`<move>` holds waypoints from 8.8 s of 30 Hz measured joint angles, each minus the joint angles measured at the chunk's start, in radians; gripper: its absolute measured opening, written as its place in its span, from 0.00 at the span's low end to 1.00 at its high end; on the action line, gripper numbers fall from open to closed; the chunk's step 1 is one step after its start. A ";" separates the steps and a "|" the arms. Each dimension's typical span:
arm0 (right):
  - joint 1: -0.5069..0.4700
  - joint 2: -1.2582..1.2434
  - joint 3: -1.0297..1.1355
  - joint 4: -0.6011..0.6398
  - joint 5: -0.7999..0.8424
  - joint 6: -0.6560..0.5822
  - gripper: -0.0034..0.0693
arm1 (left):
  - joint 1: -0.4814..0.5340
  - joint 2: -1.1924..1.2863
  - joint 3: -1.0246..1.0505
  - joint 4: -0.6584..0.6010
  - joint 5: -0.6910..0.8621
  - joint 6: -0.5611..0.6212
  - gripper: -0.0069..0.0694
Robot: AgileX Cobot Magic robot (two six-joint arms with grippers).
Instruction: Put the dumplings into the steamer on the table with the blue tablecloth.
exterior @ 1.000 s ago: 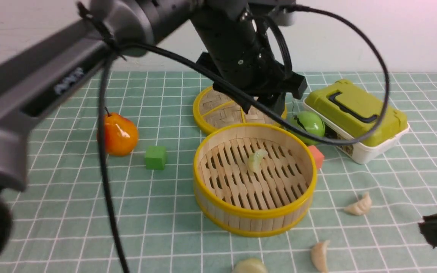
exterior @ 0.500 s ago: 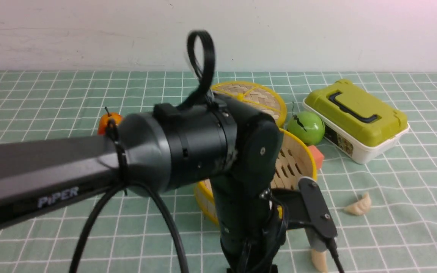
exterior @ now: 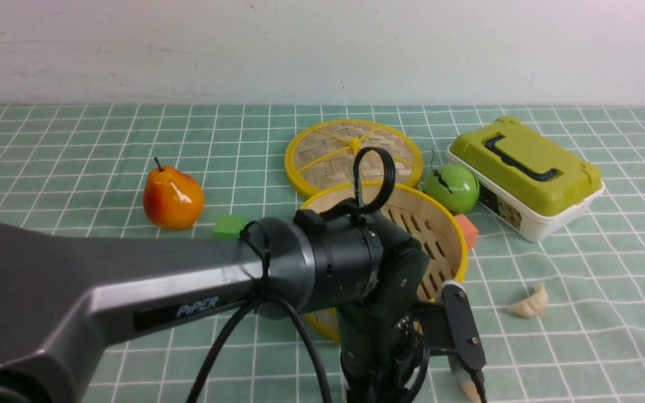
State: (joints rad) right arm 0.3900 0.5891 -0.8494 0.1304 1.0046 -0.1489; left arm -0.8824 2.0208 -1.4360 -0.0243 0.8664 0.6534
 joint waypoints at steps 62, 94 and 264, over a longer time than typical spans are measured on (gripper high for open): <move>0.000 0.583 -0.093 0.015 -0.039 0.181 0.34 | 0.318 -0.257 -0.674 0.090 0.377 -0.791 0.37; 0.000 1.168 -0.109 0.228 -0.369 0.195 0.30 | 0.318 -1.324 0.596 0.041 0.200 -0.811 0.07; 0.190 0.025 0.069 -0.117 -0.564 0.322 0.02 | 0.318 -2.000 1.000 0.018 -0.070 -0.884 0.18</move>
State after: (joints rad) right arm 0.5796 0.6141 -0.7801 0.0136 0.4406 0.1735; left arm -0.5643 0.0205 -0.4362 -0.0064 0.7963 -0.2311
